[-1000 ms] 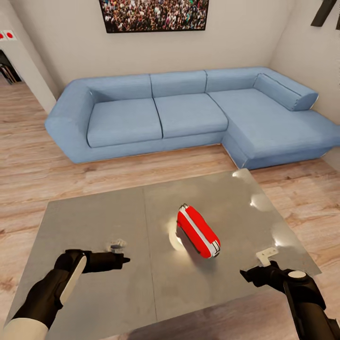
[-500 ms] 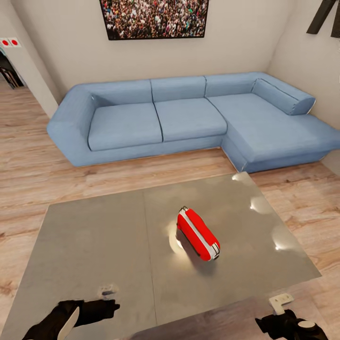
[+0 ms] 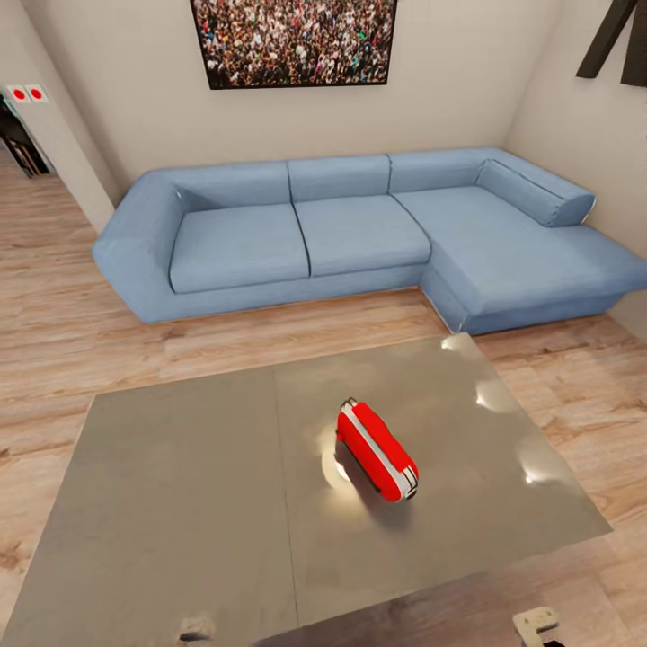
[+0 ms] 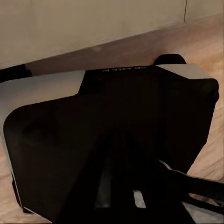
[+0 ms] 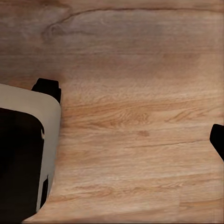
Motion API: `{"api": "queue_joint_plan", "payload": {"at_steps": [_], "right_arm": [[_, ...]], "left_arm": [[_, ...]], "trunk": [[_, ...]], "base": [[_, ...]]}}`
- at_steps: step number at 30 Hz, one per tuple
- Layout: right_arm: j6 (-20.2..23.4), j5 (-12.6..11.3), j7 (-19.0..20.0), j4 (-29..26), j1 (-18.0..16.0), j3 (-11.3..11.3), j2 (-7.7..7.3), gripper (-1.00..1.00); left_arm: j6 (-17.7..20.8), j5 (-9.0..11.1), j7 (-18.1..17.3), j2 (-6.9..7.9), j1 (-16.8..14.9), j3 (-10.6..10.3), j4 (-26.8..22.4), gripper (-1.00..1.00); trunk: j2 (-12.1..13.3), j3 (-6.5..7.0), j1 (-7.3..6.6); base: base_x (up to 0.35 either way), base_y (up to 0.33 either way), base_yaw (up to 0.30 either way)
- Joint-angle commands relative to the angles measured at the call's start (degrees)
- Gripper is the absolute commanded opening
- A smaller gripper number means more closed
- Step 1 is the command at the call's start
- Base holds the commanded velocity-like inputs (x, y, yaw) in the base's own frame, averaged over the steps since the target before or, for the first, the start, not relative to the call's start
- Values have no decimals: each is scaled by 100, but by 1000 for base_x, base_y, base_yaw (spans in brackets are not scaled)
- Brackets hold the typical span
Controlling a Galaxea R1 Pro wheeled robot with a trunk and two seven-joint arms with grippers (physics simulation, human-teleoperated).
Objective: Turn on the radio receiver that's on the table in the living room.
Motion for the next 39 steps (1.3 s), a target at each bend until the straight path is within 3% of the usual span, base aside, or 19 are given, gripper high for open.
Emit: {"api": "queue_joint_plan", "payload": {"at_steps": [1, 7, 13, 18, 26, 31, 39], "right_arm": [[-87, -5, -89, 257, 0, 0, 6, 100], [-681, -27, -348, 1173, 0, -1, 6, 100], [-1328, -41, -680, 2069, 0, -3, 0, 100], [-1665, -49, -954, 2627, 0, -9, -3, 100], [-2333, -50, -1642, 3962, 0, -8, -22, 100], [-2528, -51, -1834, 4406, 0, -8, -7, 100], [-2813, -60, -1866, 4805, 0, -9, 26, 100]], "left_arm": [[-192, -169, 26, -20, -1, 3, 299, -100], [-585, -275, 446, -100, 197, -2, 611, -100], [-645, -282, 1021, -244, 543, -5, 633, -100], [-649, -282, 1366, -302, 704, -5, 634, -100], [-651, -276, 2093, -475, 922, 2, 636, -100], [-651, -269, 2317, -545, 995, 3, 635, -100], [-668, -239, 2367, -558, 1027, 10, 636, -100]], "trunk": [[0, 10, 0], [0, 65, 0], [0, 119, 0], [0, 165, 0], [0, 238, 0], [0, 284, 0], [0, 357, 0]], "base": [[0, 0, 0], [0, 0, 0], [0, 0, 0], [0, 0, 0], [0, 0, 0], [0, 0, 0], [0, 0, 0]]}}
